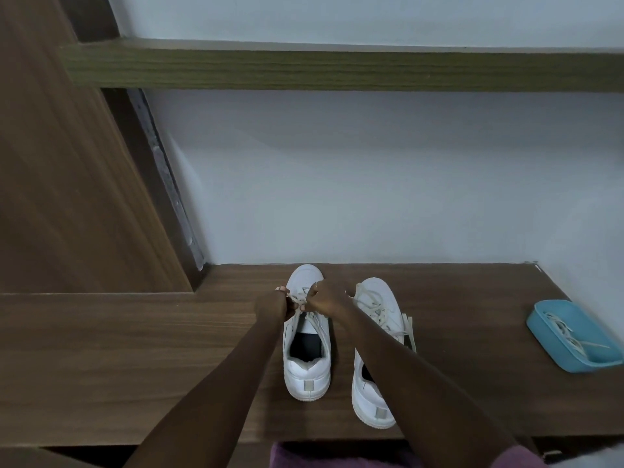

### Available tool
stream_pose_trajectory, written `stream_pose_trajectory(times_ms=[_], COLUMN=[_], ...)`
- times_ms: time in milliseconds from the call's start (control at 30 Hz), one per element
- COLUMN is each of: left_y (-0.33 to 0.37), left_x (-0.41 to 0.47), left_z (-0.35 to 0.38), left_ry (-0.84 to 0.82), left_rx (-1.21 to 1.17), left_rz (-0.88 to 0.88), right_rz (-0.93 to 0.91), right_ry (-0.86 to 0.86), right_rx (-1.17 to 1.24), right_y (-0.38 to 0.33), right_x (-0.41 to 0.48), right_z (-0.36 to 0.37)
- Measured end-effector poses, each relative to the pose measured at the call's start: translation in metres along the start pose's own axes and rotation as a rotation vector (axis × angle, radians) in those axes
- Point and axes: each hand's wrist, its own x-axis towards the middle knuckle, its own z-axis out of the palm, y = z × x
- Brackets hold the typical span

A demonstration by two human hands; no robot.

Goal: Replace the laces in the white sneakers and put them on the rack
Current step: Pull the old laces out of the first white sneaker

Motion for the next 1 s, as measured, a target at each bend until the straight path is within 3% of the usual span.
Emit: stream_pose_trajectory(times_ms=[200,300,400,500,567,667,733,900,1000], left_y=[0.008,0.013,0.018,0.021,0.02,0.018,0.014,0.007,0.003], left_x=[0.016,0.019,0.008,-0.008,-0.012,-0.011,-0.011,-0.005,-0.01], left_z=[-0.007,-0.017,-0.025,-0.025,-0.02,-0.009,-0.004,0.003,-0.003], left_ry=[0.008,0.083,0.122,0.22,0.198,0.043,0.013,0.066,0.116], left_rx=[-0.315,-0.196,0.269,0.687,0.878,1.498,1.732,1.663,1.448], left_rz=[-0.102,-0.109,0.024,0.343,0.578,0.644,0.618,0.557,0.514], right_rz=[-0.012,-0.035,-0.024,0.04,0.078,0.108,0.116,0.157,0.228], right_ry=[0.011,-0.012,-0.035,0.007,0.11,0.15,0.068,0.02,0.023], right_rx=[0.064,0.004,0.083,0.224,0.243,0.205,0.156,0.22,0.328], right_y=[0.006,0.002,0.003,0.005,0.009,0.013,0.012,0.007,0.005], right_x=[0.003,0.003,0.006,0.011,0.015,0.014,0.011,0.001,0.001], right_z=[0.002,0.003,0.005,0.009,0.011,0.013,0.014,0.012,0.012])
